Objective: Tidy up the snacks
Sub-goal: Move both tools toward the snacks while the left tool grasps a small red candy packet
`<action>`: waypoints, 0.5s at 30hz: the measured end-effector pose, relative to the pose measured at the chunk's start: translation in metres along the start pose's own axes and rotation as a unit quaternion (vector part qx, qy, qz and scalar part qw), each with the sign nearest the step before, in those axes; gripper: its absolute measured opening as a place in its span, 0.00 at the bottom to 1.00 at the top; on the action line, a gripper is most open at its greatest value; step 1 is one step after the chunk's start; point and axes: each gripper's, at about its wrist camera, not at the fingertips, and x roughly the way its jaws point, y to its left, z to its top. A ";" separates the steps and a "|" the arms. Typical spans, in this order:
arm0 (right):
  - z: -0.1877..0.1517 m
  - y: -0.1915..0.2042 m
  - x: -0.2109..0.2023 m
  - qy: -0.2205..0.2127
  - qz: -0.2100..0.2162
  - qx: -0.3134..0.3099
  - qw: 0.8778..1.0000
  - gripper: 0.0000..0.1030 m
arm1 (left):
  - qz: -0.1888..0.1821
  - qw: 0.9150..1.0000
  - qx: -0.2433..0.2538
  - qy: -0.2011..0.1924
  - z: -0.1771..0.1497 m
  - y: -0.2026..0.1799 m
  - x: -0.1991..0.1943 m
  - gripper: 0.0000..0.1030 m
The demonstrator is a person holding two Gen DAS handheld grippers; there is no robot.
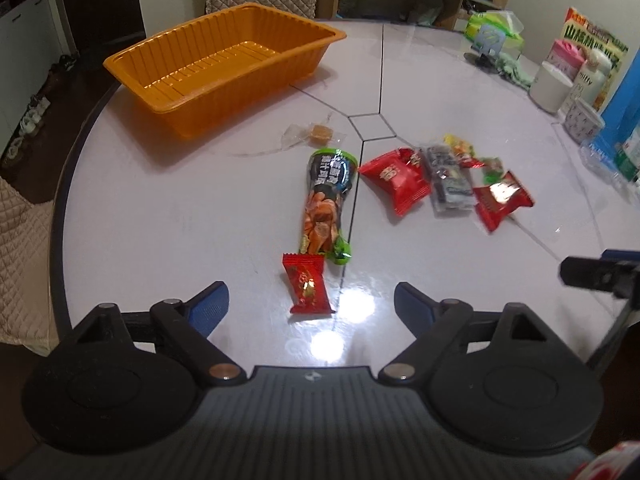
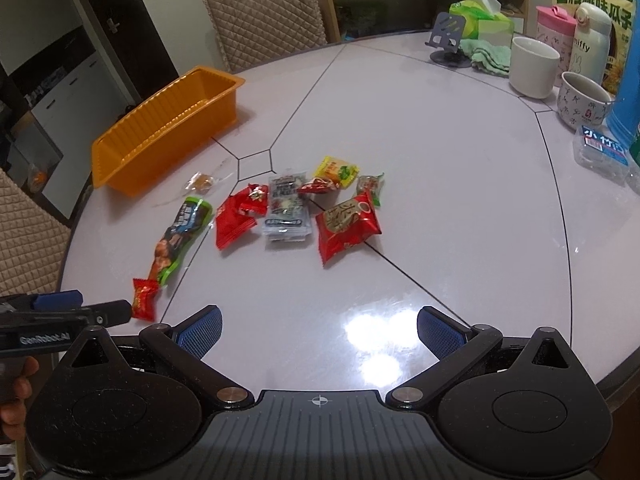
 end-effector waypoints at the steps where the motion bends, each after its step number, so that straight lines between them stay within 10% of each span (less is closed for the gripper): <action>1: 0.001 -0.002 0.002 0.001 0.000 0.001 1.000 1.00 | 0.002 1.000 0.002 0.001 0.000 0.000 0.005 0.81; 15: 0.002 -0.021 0.016 0.012 -0.007 0.012 1.000 1.00 | 0.013 1.000 0.005 0.017 0.001 0.000 0.043 0.39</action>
